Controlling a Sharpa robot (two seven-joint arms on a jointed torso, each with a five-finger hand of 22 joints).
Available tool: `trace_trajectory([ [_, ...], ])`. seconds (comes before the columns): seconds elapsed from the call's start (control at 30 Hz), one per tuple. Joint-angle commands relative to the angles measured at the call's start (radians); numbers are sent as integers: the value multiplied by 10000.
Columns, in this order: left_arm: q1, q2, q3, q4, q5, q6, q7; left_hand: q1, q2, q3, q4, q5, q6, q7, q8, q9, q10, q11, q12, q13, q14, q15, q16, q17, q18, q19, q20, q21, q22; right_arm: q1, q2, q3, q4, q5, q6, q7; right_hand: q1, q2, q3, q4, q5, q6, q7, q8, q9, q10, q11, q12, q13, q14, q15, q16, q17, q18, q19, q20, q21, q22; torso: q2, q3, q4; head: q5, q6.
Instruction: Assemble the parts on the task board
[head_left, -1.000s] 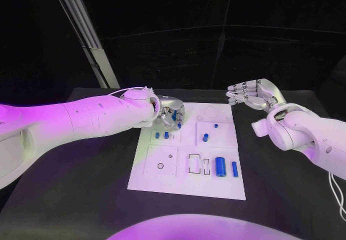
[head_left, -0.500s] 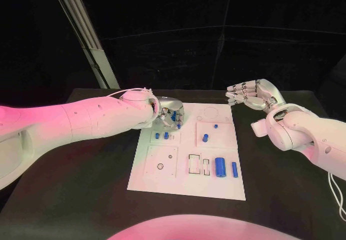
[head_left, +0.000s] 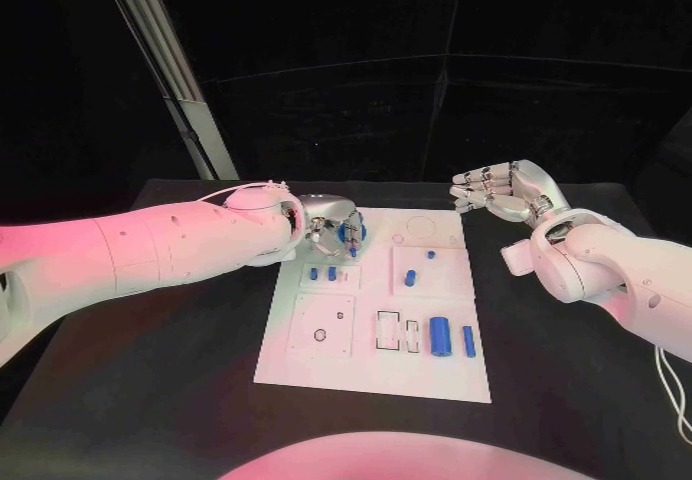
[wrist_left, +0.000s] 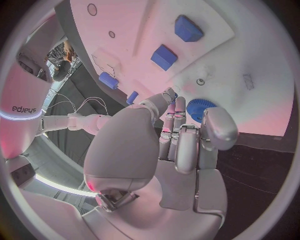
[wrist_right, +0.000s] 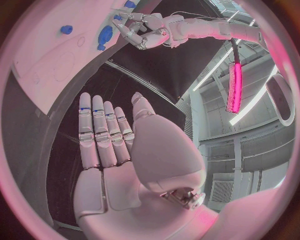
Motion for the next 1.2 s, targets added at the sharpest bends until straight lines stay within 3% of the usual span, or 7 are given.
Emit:
trace_trajectory([
  [0.03, 14, -149, 43, 169, 244, -460, 182, -86, 15, 83, -1, 43, 69, -9, -52, 3, 68, 5, -44, 5, 379, -54, 42, 24, -199, 52, 4, 42, 24, 18, -2, 6, 8, 18, 19, 98, 19, 110, -13, -69, -27, -81, 31, 1, 0, -74, -2, 43, -12, -74, -25, -46, -14, 91, 54, 34, -66, -15, 1, 2, 7, -14, 22],
  [0.27, 16, -525, 101, 395, 358, -424, 77, -98, 8, 96, -4, 43, 73, -5, -61, 3, 73, 8, -57, 5, 383, -51, 43, 26, -201, 55, 5, 50, 33, 17, -23, 6, 0, 18, 21, 96, 19, 110, -13, -69, -27, -81, 31, 1, 0, -74, -2, 43, -12, -74, -25, -46, -14, 91, 54, 34, -66, -15, 0, 5, 0, -9, 19],
  [0.77, 25, -1093, 115, 494, 781, -84, 2, -261, -126, 134, -20, 60, 133, -16, -135, 5, 159, 7, -155, 13, 390, -47, 20, -40, -206, 66, 13, 91, 94, 17, -41, 4, -12, 18, 22, 95, 19, 110, -13, -69, -27, -81, 31, 1, 0, -74, -2, 43, -12, -74, -25, -46, -14, 91, 54, 34, -66, -15, 2, 6, -15, -10, 46],
  [1.2, 27, -1113, 111, 348, 910, 392, -294, -290, -151, 131, -22, 60, 144, -21, -146, 6, 175, 5, -171, 15, 381, -48, 1, -88, -199, 55, 14, 67, 69, 17, -40, 4, -12, 18, 23, 98, 19, 110, -13, -69, -27, -81, 31, 1, 0, -74, -2, 43, -12, -74, -25, -46, -14, 91, 54, 34, -66, -15, 14, -4, -8, -13, 54],
])
